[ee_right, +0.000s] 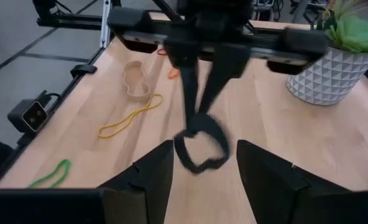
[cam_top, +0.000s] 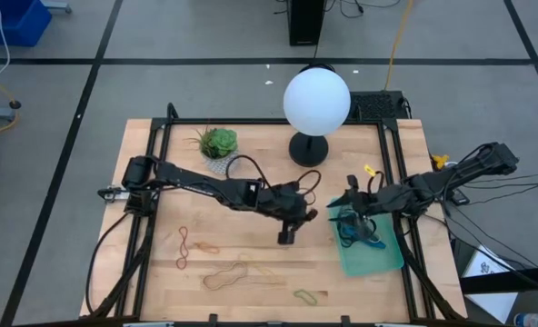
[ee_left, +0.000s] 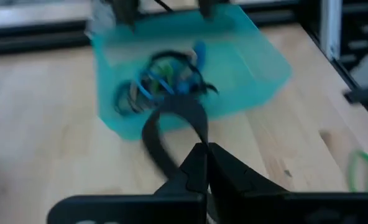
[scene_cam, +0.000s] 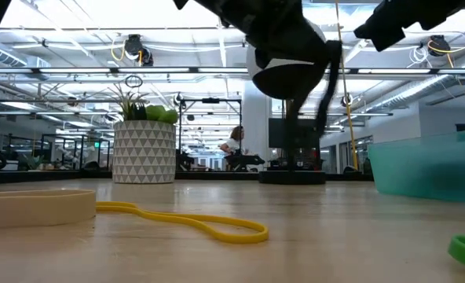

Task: Pick and place rubber bands into bin
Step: Put the black rubber band into the bin

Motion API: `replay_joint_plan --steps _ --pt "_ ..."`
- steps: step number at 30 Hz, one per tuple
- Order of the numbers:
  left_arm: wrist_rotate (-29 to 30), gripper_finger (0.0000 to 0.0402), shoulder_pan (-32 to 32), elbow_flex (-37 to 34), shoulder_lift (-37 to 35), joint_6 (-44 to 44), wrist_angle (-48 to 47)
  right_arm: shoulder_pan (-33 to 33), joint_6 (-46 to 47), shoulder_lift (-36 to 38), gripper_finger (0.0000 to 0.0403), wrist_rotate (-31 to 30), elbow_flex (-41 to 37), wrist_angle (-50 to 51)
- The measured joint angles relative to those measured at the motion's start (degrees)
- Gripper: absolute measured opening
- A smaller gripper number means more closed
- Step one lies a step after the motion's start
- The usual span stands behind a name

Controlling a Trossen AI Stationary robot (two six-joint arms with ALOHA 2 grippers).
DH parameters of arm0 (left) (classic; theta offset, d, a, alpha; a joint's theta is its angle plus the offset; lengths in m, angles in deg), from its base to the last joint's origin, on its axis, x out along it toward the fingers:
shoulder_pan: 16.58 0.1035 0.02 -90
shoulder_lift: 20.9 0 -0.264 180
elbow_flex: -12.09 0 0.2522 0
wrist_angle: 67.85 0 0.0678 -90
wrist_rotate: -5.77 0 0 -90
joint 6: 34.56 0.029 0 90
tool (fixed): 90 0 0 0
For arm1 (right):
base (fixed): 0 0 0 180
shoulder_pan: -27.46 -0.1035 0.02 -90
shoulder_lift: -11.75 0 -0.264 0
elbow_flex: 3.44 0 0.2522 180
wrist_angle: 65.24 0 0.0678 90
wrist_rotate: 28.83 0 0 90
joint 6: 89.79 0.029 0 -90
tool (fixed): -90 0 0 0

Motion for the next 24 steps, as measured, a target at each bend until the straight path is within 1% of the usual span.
replay_joint_plan --steps 2,6,13,16,20,24 --pt "0.7 0.0012 0.4 0.0 0.0 0.0 1.8 0.0 -1.8 -1.2 0.0169 -1.5 0.0 -0.5" --pt "0.8 0.0007 0.9 0.0 -0.1 0.0 4.7 0.0 -5.7 -4.7 0.0169 -7.6 0.0 -0.9" --pt "0.8 0.0014 1.1 0.0 -0.1 0.0 5.8 0.0 -11.1 -10.9 0.0169 -13.6 0.0 -8.0" --pt "0.6 0.0006 1.0 0.0 -0.1 0.1 5.7 0.1 -13.0 -12.7 0.0169 -13.9 0.0 -10.7" --pt "0.4 0.0016 0.9 0.0 -0.1 0.0 5.7 0.1 -12.9 -14.2 0.0168 -13.9 0.0 -12.7" --pt "0.4 0.0008 0.9 0.0 -0.1 0.0 5.5 0.1 -11.4 -14.7 0.0148 -13.8 0.0 -12.7"
